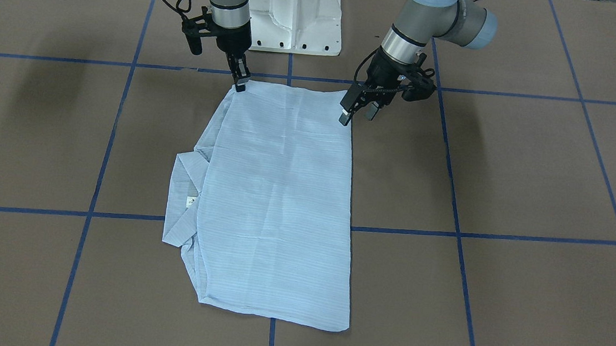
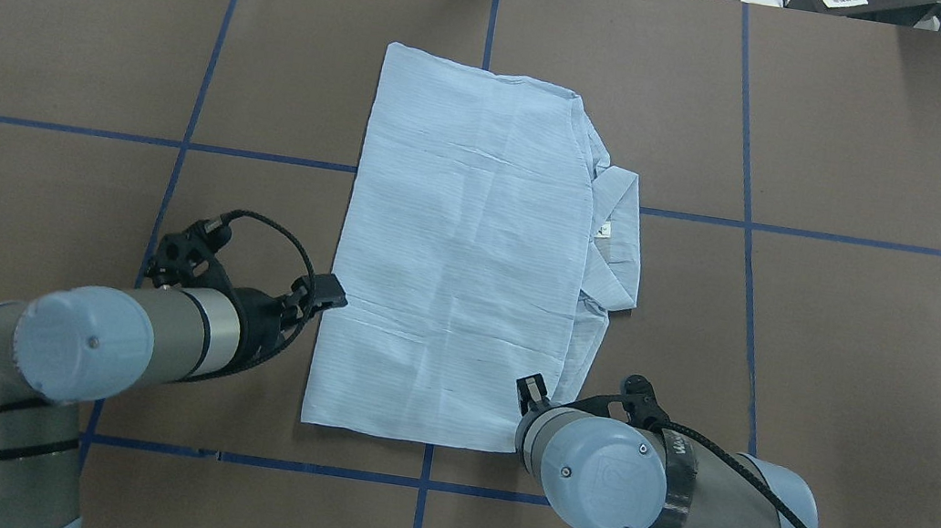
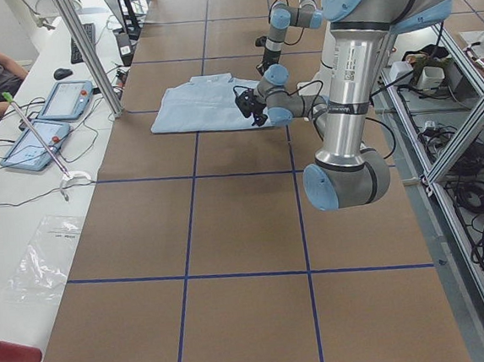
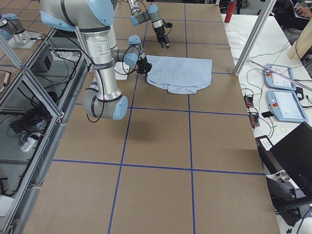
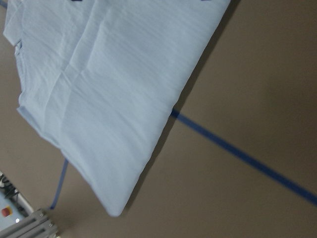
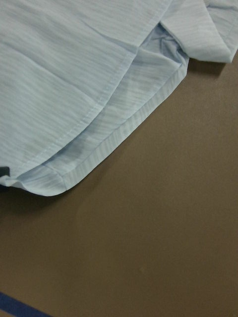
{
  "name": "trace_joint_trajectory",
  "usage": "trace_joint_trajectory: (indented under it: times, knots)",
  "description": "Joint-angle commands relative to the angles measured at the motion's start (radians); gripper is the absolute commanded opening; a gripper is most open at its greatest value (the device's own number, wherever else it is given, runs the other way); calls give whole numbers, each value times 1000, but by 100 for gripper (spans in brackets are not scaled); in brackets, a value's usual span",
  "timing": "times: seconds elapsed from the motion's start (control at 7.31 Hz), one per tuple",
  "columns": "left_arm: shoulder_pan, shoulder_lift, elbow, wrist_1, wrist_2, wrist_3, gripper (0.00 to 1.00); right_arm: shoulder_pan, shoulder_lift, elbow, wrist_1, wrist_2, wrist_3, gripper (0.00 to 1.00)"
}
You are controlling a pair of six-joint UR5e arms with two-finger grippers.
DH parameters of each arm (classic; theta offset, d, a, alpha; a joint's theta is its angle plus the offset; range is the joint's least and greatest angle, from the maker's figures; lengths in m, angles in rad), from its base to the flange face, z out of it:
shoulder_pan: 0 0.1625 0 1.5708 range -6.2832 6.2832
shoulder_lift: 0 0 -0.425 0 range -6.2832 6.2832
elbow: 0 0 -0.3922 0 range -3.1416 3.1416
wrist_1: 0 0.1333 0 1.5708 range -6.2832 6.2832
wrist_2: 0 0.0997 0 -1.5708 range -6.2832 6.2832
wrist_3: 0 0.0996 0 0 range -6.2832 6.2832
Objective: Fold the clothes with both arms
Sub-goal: 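Grasp the shirt's near edge corners with both grippers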
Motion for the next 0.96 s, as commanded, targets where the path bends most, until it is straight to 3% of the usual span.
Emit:
trace_joint_trajectory:
  times: [0.0, 0.41, 0.55, 0.68, 0.82]
  knots:
    - [93, 14, -5, 1, 31, -95, 99, -2, -2, 1, -1, 4, -3, 0]
    - [133, 14, 6, 10, 37, -124, 82, -4, -2, 1, -1, 5, -3, 0]
    - [146, 10, 7, 22, 37, -142, 70, -4, -4, 1, -1, 5, -3, 0]
    - [150, 8, 7, 30, 37, -145, 56, -4, -7, 1, -1, 5, -3, 0]
    - [148, 8, 6, 33, 37, -148, 21, -5, -7, 1, -1, 5, -3, 0]
